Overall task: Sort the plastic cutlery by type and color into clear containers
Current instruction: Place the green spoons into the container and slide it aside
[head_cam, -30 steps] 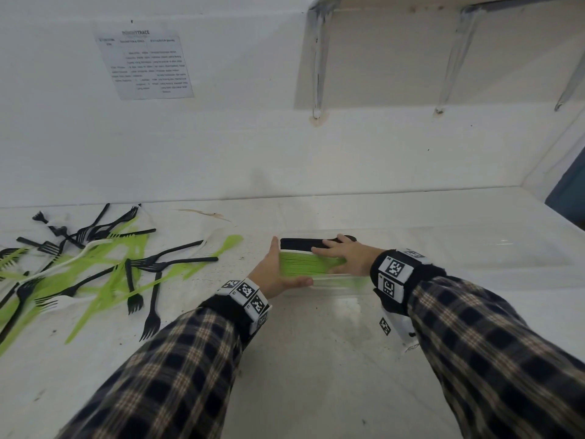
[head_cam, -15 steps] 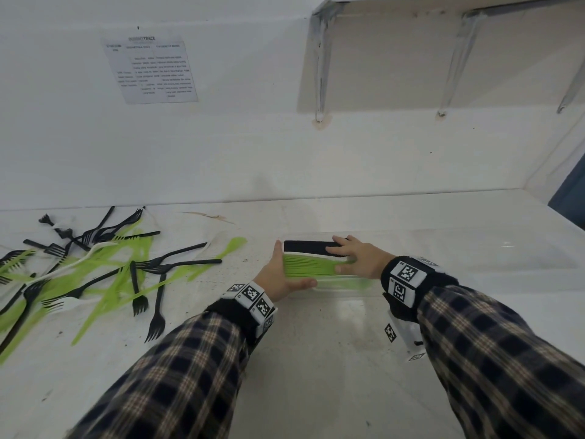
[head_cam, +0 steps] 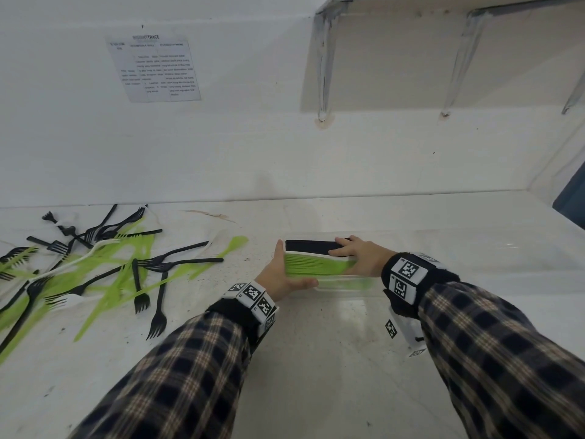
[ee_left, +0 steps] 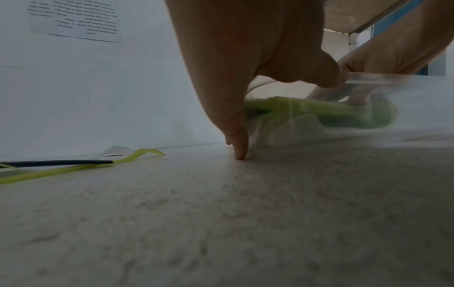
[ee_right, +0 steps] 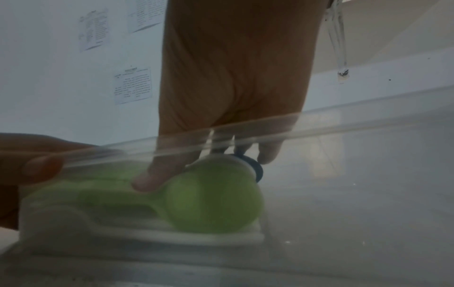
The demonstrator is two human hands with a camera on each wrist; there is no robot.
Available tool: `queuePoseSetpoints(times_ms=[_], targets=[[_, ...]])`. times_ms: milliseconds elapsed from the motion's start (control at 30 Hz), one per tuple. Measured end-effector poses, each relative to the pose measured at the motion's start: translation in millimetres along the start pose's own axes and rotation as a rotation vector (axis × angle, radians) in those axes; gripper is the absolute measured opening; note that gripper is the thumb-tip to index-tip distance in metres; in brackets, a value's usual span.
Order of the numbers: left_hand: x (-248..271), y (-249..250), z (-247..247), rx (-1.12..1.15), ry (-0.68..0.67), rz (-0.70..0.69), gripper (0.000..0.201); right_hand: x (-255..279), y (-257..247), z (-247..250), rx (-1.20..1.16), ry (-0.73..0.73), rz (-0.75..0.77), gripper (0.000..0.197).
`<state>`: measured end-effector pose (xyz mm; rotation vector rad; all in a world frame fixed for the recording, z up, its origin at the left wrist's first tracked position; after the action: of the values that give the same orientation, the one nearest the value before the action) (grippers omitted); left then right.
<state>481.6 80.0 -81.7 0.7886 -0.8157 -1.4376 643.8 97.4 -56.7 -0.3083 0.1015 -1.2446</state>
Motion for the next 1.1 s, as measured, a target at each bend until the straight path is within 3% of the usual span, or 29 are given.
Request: queuePoseSetpoints(times_ms=[100, 233, 333, 400, 467, 600, 667, 867, 967, 1100], targets=[[-3.3, -4.7, -0.9, -0.021, 0.002, -0.005, 0.090, -2.2, 3.0, -2.0, -0.012, -0.001, -0.006, 0.058], [-4.3, -7.2, -1.0, -0.015, 0.007, 0.005, 0.098, -1.9, 9.9, -3.4, -0.141, 0.050, -0.016, 0.052], [-3.1, -9.6, -0.9, -0.022, -0.005, 0.025, 0.115, 1.2, 22.6, 15.2, -0.353, 0.359, -0.082, 0.037], [-2.1, -10.7, -0.5, -0.036, -0.005, 0.045, 0.128, 8.5, 38.5, 33.4, -0.248, 0.618, -0.169, 0.031], [-0.8, -9.9, -0.2, -0.037, -0.005, 0.062, 0.125, 18.6, 56.4, 43.8, -0.085, 0.741, -0.306, 0.036], [-1.4, -11.5, -0.8, -0.021, -0.001, 0.074, 0.122, 35.3, 90.6, 42.5, 0.073, 0.655, -0.555, 0.049], [-1.3, -12.2, -1.4, -0.009, -0.008, 0.081, 0.121, 39.8, 105.3, 36.4, -0.077, 0.577, -0.646, 0.053], [-1.6, -11.9, -1.4, 0.011, -0.007, 0.098, 0.117, 47.0, 124.0, 29.7, -0.383, 0.574, -0.784, 0.056], [-0.9, -9.4, 0.0, 0.010, -0.005, 0.088, 0.113, 48.2, 128.0, 25.6, -0.369, 0.526, -0.844, 0.050], [-1.6, -12.1, 0.3, -0.074, -0.020, 0.087, 0.130, 42.9, 131.7, 24.3, -0.292, 0.448, -0.865, 0.044]])
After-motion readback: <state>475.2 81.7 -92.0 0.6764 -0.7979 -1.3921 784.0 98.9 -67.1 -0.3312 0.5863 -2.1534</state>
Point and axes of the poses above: each hand's wrist, its own x-axis away from the middle knuckle, its own z-axis out of the back of the hand, y = z × x, the point moved 7 cm from there along -x, towards the middle knuckle, and after that the axes turned 13 degrees about y, right-handed, at the moved point
